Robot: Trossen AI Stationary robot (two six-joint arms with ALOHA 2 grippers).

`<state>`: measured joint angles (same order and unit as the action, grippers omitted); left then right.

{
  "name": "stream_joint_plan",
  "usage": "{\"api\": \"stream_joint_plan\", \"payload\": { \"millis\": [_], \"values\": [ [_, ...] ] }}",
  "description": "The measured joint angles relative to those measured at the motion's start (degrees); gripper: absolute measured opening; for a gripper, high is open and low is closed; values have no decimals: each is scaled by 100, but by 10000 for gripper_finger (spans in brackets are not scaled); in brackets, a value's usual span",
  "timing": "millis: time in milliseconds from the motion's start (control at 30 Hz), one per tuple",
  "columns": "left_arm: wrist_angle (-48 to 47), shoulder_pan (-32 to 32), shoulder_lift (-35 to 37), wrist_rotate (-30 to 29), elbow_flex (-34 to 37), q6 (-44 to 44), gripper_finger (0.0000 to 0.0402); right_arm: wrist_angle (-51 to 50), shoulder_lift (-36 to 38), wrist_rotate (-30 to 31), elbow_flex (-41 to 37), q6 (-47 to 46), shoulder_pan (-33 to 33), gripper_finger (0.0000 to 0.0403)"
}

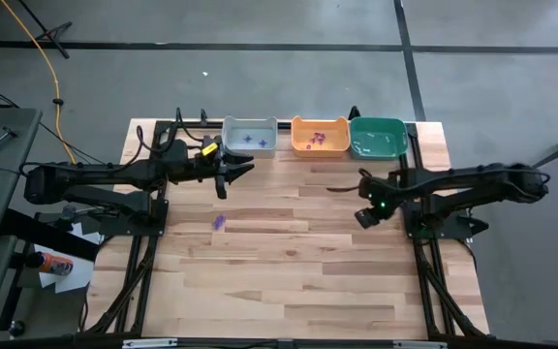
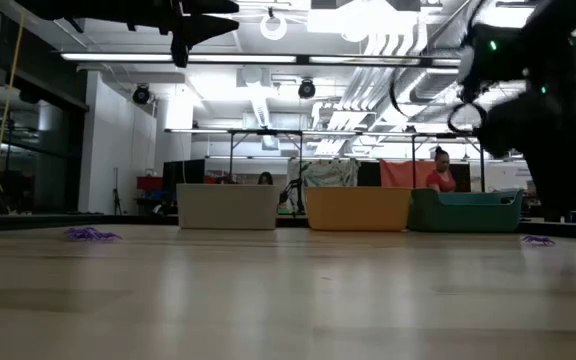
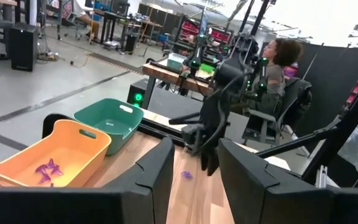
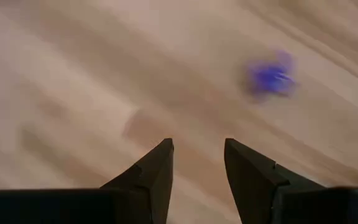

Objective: Sort Halloween decoration
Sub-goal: Put the purple spider toy into the gray bin

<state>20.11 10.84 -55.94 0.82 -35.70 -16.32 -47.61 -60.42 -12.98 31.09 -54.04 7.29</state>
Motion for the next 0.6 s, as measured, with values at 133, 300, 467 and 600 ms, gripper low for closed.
{"api": "stream_joint_plan", "payload": {
  "millis": [133, 300, 467, 600],
  "values": [
    [1, 1, 0, 0, 0, 0, 115, 313, 0, 86, -392, -720, 7, 138],
    [6, 1, 0, 0, 0, 0, 115, 357, 0, 643, -468, -1023, 47, 138],
    [10, 1, 0, -2, 0, 0, 115, 349, 0, 1061, -461, -1166, 223, 138],
    [10, -1, 0, -2, 0, 0, 115, 352, 0, 1056, -461, -1165, 258, 138]
  ]
}}
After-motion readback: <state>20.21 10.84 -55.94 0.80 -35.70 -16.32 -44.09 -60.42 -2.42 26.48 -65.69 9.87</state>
